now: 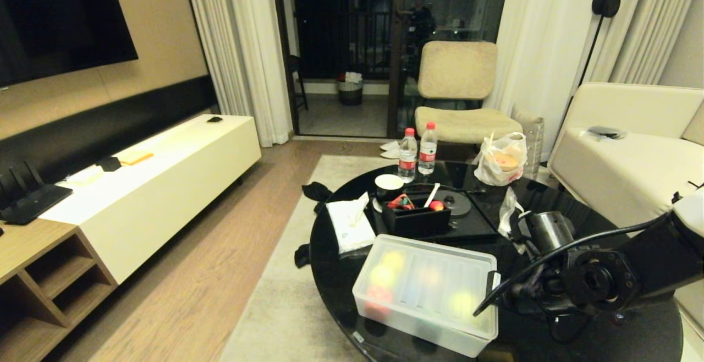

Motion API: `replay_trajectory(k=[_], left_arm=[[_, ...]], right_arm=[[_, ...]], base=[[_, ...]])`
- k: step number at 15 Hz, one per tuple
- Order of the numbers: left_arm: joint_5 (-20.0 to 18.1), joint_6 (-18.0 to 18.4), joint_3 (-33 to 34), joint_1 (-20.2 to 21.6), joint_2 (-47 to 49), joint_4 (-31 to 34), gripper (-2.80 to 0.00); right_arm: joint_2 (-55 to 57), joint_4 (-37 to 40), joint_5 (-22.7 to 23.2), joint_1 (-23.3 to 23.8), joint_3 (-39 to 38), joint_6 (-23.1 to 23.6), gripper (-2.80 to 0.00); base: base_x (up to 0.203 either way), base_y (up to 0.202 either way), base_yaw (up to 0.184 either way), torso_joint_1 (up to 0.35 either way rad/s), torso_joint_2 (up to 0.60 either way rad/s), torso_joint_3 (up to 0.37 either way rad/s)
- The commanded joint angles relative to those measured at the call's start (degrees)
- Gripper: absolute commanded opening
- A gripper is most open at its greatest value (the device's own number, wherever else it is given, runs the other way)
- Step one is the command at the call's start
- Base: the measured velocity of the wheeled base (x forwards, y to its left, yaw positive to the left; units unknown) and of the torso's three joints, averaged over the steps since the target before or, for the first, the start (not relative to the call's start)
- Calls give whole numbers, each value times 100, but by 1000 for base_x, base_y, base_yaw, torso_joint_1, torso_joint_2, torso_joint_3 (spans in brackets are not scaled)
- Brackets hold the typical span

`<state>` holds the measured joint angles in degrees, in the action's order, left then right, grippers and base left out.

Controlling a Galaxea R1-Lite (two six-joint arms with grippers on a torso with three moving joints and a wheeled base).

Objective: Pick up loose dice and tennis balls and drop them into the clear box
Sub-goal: Close the lid

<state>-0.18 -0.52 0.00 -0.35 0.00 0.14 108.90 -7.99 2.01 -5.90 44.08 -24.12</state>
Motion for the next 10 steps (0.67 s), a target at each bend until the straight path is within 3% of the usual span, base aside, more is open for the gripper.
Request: replay_trajectory(k=[1,10], left_arm=[[0,0,0,0,0,0,-280],[0,0,0,0,0,-2,-280]], right_arm=[[9,114,1,1,113,4,-280],[88,349,1,19,214,22,-280]], base=[[0,0,0,0,0,0],[0,0,0,0,0,0]])
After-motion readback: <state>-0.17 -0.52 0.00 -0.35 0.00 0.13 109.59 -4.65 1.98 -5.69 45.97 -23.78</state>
